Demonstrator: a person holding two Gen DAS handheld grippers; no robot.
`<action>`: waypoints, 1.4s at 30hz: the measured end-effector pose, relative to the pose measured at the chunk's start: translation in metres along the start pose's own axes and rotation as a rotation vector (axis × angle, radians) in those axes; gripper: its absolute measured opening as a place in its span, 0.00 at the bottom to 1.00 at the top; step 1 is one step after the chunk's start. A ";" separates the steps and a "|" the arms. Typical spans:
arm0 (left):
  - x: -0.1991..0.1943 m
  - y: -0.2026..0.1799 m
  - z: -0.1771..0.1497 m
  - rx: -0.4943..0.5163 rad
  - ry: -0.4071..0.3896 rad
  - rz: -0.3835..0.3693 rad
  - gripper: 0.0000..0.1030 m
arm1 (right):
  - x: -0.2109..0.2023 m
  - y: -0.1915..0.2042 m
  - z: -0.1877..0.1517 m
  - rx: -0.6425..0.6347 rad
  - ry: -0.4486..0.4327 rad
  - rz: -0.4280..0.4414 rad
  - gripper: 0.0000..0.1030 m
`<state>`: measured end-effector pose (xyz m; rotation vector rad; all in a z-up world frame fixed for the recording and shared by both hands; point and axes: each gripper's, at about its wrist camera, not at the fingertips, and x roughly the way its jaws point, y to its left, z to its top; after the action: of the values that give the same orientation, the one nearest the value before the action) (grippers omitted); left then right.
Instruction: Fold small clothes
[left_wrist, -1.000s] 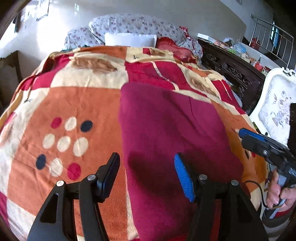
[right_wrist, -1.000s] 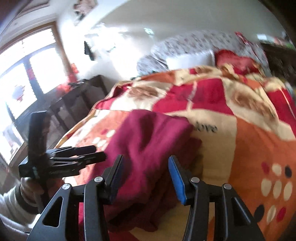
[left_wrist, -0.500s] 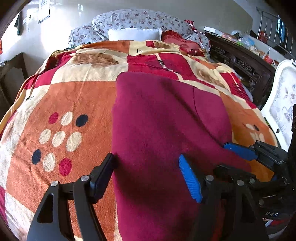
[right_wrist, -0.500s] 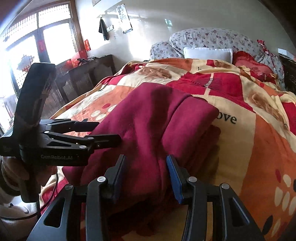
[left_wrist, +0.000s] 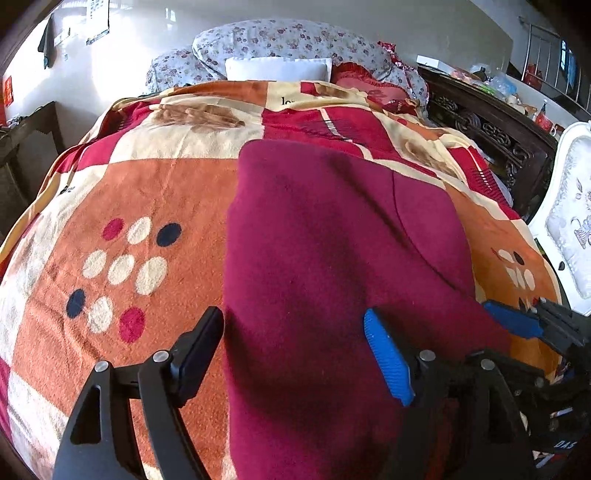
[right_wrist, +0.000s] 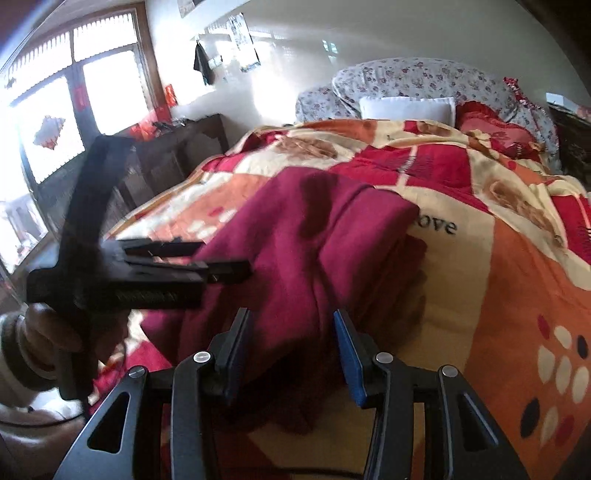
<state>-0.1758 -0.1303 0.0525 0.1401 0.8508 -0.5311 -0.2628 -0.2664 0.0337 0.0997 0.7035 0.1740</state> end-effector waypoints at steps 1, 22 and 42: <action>-0.003 0.001 -0.001 0.000 -0.008 0.001 0.76 | 0.005 0.000 -0.003 0.003 0.019 -0.022 0.48; -0.053 -0.003 -0.014 0.076 -0.172 0.103 0.83 | -0.053 0.019 0.025 0.245 -0.143 -0.283 0.75; -0.076 0.022 -0.014 0.027 -0.218 0.105 0.83 | -0.015 0.047 0.034 0.227 -0.066 -0.344 0.83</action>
<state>-0.2149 -0.0772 0.0977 0.1475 0.6210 -0.4500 -0.2573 -0.2243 0.0763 0.1986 0.6626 -0.2387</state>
